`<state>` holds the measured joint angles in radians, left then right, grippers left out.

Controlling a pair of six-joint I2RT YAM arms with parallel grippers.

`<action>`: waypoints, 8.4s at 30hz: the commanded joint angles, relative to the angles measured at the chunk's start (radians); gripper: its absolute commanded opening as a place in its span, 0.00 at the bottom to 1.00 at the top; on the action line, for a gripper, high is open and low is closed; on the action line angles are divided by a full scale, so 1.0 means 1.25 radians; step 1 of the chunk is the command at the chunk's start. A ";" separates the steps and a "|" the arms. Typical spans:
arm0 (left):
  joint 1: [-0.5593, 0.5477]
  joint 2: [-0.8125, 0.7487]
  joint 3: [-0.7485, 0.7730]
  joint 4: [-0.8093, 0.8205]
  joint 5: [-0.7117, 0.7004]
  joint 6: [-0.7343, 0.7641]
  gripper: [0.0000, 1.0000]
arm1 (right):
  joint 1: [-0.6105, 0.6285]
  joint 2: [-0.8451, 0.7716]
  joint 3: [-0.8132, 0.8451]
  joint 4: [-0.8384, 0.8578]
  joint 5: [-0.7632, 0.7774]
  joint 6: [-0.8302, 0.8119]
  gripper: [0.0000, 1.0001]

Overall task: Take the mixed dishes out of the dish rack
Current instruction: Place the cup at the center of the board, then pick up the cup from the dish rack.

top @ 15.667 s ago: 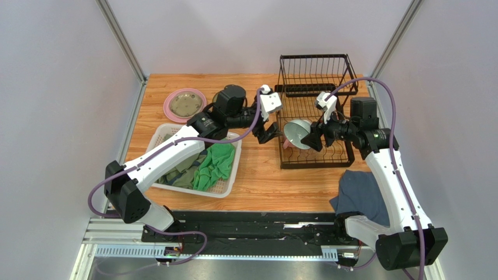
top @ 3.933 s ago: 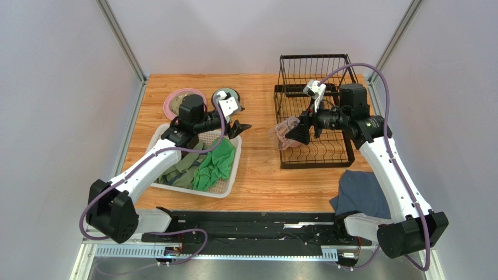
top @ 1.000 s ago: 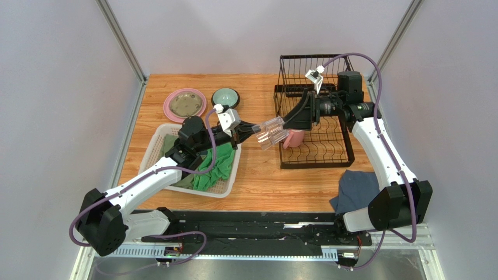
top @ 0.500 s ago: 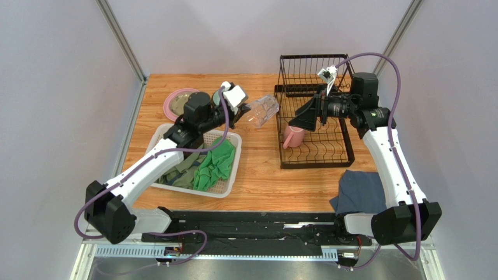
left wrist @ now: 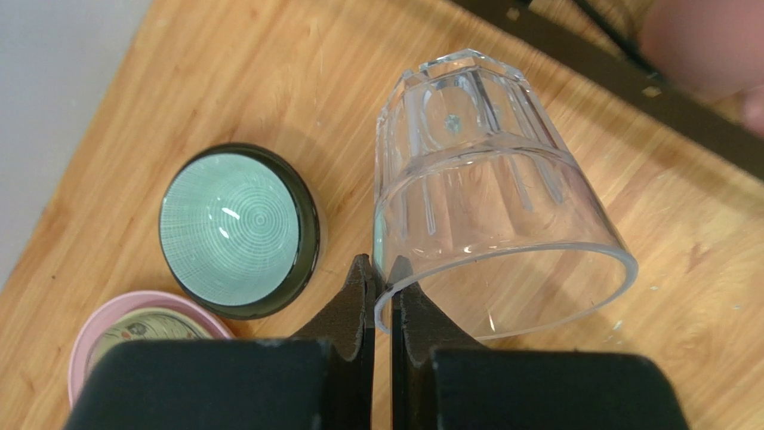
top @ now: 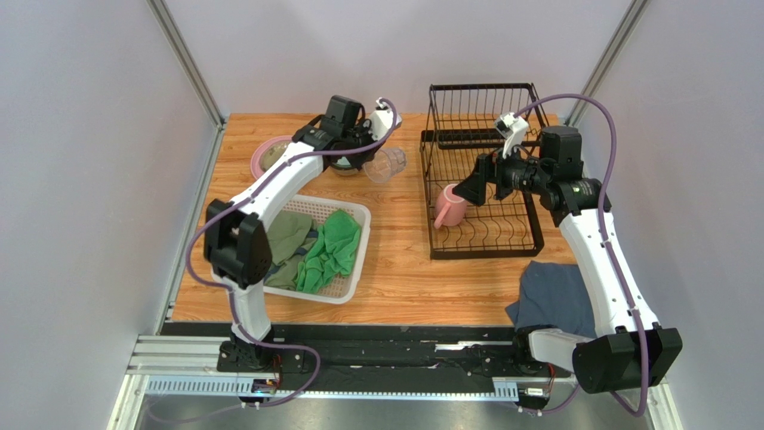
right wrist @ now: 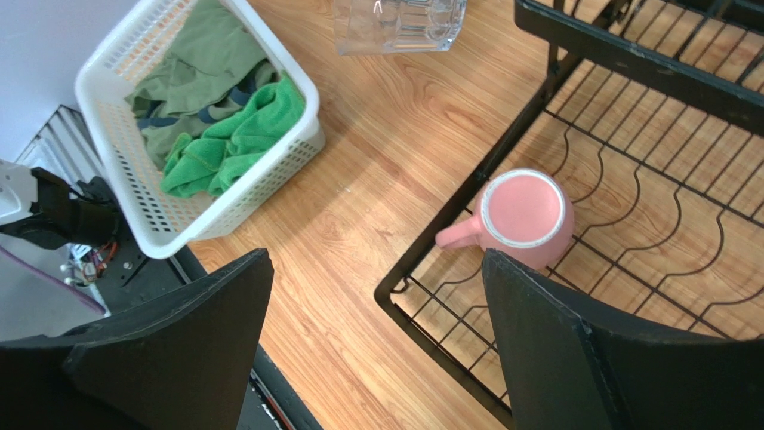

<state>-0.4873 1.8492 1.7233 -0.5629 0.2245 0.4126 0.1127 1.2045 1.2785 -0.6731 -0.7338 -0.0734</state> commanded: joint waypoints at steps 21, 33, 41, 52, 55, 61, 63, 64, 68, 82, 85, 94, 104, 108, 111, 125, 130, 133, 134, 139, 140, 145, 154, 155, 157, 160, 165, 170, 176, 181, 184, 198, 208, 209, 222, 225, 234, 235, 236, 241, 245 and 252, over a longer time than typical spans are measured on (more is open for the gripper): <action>0.011 0.423 0.536 -0.410 -0.110 0.260 0.00 | -0.001 -0.030 -0.091 0.001 0.048 -0.066 0.90; 0.011 0.396 0.495 -0.419 -0.097 0.281 0.00 | -0.001 -0.022 -0.109 0.008 0.042 -0.070 0.90; 0.011 0.358 0.483 -0.475 -0.114 0.319 0.00 | -0.001 -0.019 -0.122 0.017 0.027 -0.071 0.89; 0.025 0.312 0.441 -0.517 -0.151 0.372 0.00 | -0.001 -0.026 -0.138 0.017 0.021 -0.080 0.89; 0.038 0.303 0.444 -0.534 -0.161 0.391 0.00 | 0.002 -0.026 -0.139 0.018 0.018 -0.081 0.90; 0.067 0.309 0.465 -0.595 -0.177 0.442 0.00 | 0.001 -0.024 -0.142 0.017 0.013 -0.081 0.89; 0.077 0.318 0.479 -0.616 -0.178 0.449 0.00 | -0.001 -0.025 -0.143 0.016 0.011 -0.081 0.89; 0.079 0.320 0.481 -0.626 -0.178 0.456 0.00 | 0.001 -0.026 -0.143 0.017 0.013 -0.081 0.89; 0.090 0.321 0.472 -0.620 -0.198 0.464 0.00 | -0.001 -0.025 -0.145 0.017 0.013 -0.084 0.89; 0.093 0.358 0.471 -0.600 -0.203 0.469 0.00 | -0.001 -0.024 -0.148 0.013 0.011 -0.090 0.89; 0.093 0.366 0.471 -0.589 -0.208 0.465 0.00 | -0.001 -0.022 -0.148 0.012 0.011 -0.091 0.89; 0.093 0.391 0.472 -0.560 -0.200 0.457 0.00 | -0.001 -0.021 -0.152 0.010 0.011 -0.093 0.89; 0.093 0.404 0.472 -0.540 -0.204 0.449 0.08 | -0.001 -0.016 -0.152 0.007 0.010 -0.097 0.89; 0.093 0.407 0.472 -0.531 -0.205 0.446 0.17 | -0.001 -0.017 -0.153 0.008 0.010 -0.100 0.89; 0.093 0.406 0.472 -0.524 -0.205 0.441 0.27 | -0.001 -0.015 -0.152 0.005 0.008 -0.100 0.89; 0.093 0.369 0.456 -0.491 -0.209 0.420 0.39 | -0.001 -0.011 -0.152 0.001 0.007 -0.102 0.89; 0.093 0.322 0.434 -0.474 -0.209 0.408 0.44 | -0.001 -0.011 -0.154 0.002 0.010 -0.102 0.89; 0.094 0.288 0.424 -0.463 -0.198 0.394 0.49 | -0.001 -0.016 -0.158 0.014 0.036 -0.090 0.89; 0.094 0.278 0.422 -0.458 -0.194 0.385 0.52 | -0.001 -0.020 -0.164 0.025 0.059 -0.086 0.89; 0.094 0.217 0.392 -0.443 -0.160 0.361 0.61 | -0.001 -0.028 -0.172 0.048 0.117 -0.070 0.90; 0.095 0.207 0.384 -0.432 -0.158 0.351 0.65 | 0.001 -0.028 -0.174 0.050 0.129 -0.068 0.90; 0.106 0.133 0.313 -0.382 -0.116 0.309 0.74 | 0.034 -0.021 -0.170 0.057 0.198 -0.060 0.90; 0.126 -0.041 0.067 -0.128 -0.072 0.168 0.95 | 0.187 0.055 -0.139 0.093 0.477 0.003 0.88; 0.126 -0.054 0.043 -0.108 -0.067 0.160 0.95 | 0.207 0.060 -0.143 0.115 0.498 0.012 0.88; 0.127 -0.094 -0.018 -0.050 -0.067 0.133 0.95 | 0.225 0.076 -0.154 0.144 0.555 0.039 0.88; 0.127 -0.135 -0.083 0.008 -0.068 0.105 0.96 | 0.253 0.093 -0.166 0.180 0.620 0.081 0.87; 0.128 -0.182 -0.149 0.045 -0.065 0.090 0.96 | 0.288 0.127 -0.192 0.226 0.694 0.115 0.86; 0.128 -0.217 -0.203 0.083 -0.073 0.084 0.96 | 0.310 0.181 -0.191 0.248 0.777 0.140 0.85; 0.128 -0.244 -0.241 0.115 -0.075 0.091 0.97 | 0.322 0.230 -0.191 0.261 0.840 0.151 0.84; 0.128 -0.255 -0.259 0.130 -0.064 0.095 0.97 | 0.323 0.262 -0.188 0.264 0.885 0.143 0.83; 0.128 -0.256 -0.270 0.134 -0.064 0.096 0.97 | 0.322 0.277 -0.191 0.262 0.900 0.132 0.83; 0.130 -0.291 -0.300 0.132 -0.058 0.107 0.98 | 0.322 0.237 -0.234 0.255 0.867 0.070 0.77; 0.130 -0.329 -0.329 0.126 -0.058 0.110 0.98 | 0.321 0.199 -0.256 0.239 0.828 0.061 0.63; 0.130 -0.331 -0.331 0.124 -0.059 0.111 0.98 | 0.321 0.197 -0.258 0.239 0.821 0.062 0.62; 0.130 -0.342 -0.349 0.120 -0.063 0.112 0.99 | 0.314 0.203 -0.284 0.253 0.751 0.033 0.48; 0.130 -0.345 -0.353 0.119 -0.062 0.114 0.99 | 0.312 0.207 -0.286 0.259 0.751 0.037 0.47; 0.130 -0.361 -0.363 0.123 -0.061 0.113 0.99 | 0.309 0.219 -0.289 0.282 0.762 0.032 0.44; 0.130 -0.361 -0.364 0.123 -0.061 0.113 0.99 | 0.307 0.221 -0.288 0.284 0.763 0.029 0.43; 0.130 -0.363 -0.365 0.125 -0.062 0.113 0.99 | 0.309 0.222 -0.289 0.286 0.763 0.028 0.42; 0.131 -0.366 -0.376 0.135 -0.058 0.107 0.99 | 0.305 0.228 -0.291 0.289 0.756 0.023 0.37; 0.131 -0.369 -0.383 0.141 -0.048 0.097 0.99 | 0.303 0.233 -0.298 0.305 0.758 0.022 0.32; 0.131 -0.375 -0.394 0.151 -0.047 0.096 0.99 | 0.301 0.228 -0.295 0.302 0.760 0.022 0.17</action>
<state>-0.3305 1.4258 1.2354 -0.4206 0.1383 0.5442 0.4923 1.4876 0.9134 -0.3332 0.2184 -0.0326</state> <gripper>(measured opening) 0.990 0.216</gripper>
